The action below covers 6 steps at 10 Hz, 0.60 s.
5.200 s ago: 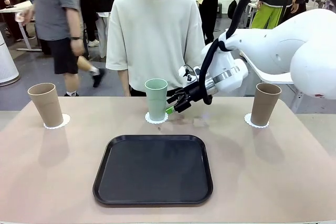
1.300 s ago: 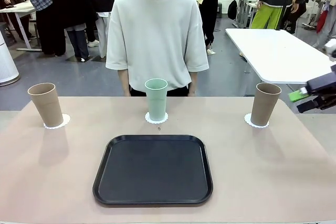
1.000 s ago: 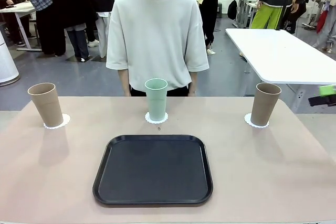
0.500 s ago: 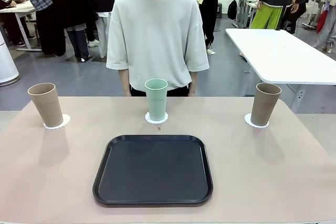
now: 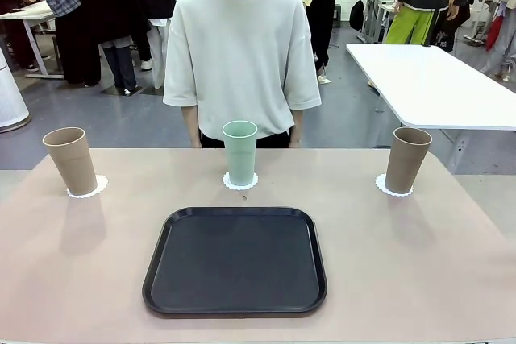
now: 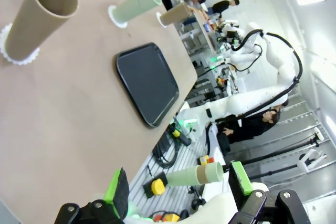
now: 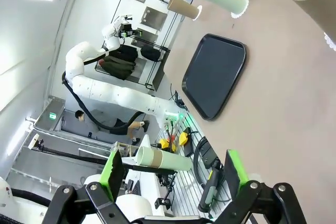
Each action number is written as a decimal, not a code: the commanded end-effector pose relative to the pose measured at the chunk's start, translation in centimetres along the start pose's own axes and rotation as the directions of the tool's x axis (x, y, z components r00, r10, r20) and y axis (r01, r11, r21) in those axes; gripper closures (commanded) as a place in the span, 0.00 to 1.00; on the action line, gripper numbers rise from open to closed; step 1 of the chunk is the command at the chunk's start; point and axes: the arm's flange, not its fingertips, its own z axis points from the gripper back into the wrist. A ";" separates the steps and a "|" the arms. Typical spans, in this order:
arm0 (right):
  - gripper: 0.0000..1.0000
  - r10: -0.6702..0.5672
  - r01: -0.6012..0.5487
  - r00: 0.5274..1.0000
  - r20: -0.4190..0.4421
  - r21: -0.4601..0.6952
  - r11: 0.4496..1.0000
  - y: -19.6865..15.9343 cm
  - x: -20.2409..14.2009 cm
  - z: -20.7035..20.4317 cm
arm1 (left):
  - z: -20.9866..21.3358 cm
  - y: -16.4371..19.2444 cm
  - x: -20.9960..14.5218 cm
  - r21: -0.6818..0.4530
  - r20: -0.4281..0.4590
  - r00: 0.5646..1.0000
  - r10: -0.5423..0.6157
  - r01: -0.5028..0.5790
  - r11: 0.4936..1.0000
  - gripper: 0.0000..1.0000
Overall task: Place coasters on the table and set cups on them.
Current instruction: Take one Reusable plastic cup from the Flat Tray and place it on a coaster set by the human.
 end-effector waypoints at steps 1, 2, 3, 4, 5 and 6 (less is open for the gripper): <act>0.00 0.011 -0.011 1.000 0.006 0.012 1.000 -0.1 -0.2 -0.1 | 0.0 -0.3 0.1 0.012 0.005 1.000 0.015 -0.015 1.000 0.00; 0.00 0.011 -0.011 1.000 0.006 0.012 1.000 -0.1 -0.2 -0.1 | 0.0 -0.3 0.1 0.012 0.005 1.000 0.015 -0.015 1.000 0.00; 0.00 0.011 -0.011 1.000 0.006 0.012 1.000 -0.1 -0.2 -0.1 | 0.0 -0.3 0.1 0.012 0.005 1.000 0.015 -0.015 1.000 0.00; 0.00 0.011 -0.011 1.000 0.006 0.012 1.000 -0.1 -0.2 -0.1 | 0.0 -0.3 0.1 0.012 0.005 1.000 0.015 -0.015 1.000 0.00; 0.00 0.011 -0.011 1.000 0.006 0.012 1.000 -0.1 -0.2 -0.1 | 0.0 -0.3 0.1 0.012 0.005 1.000 0.015 -0.015 1.000 0.00; 0.00 0.011 -0.011 1.000 0.006 0.012 1.000 -0.1 -0.2 -0.1 | 0.0 -0.3 0.1 0.012 0.005 1.000 0.015 -0.015 1.000 0.00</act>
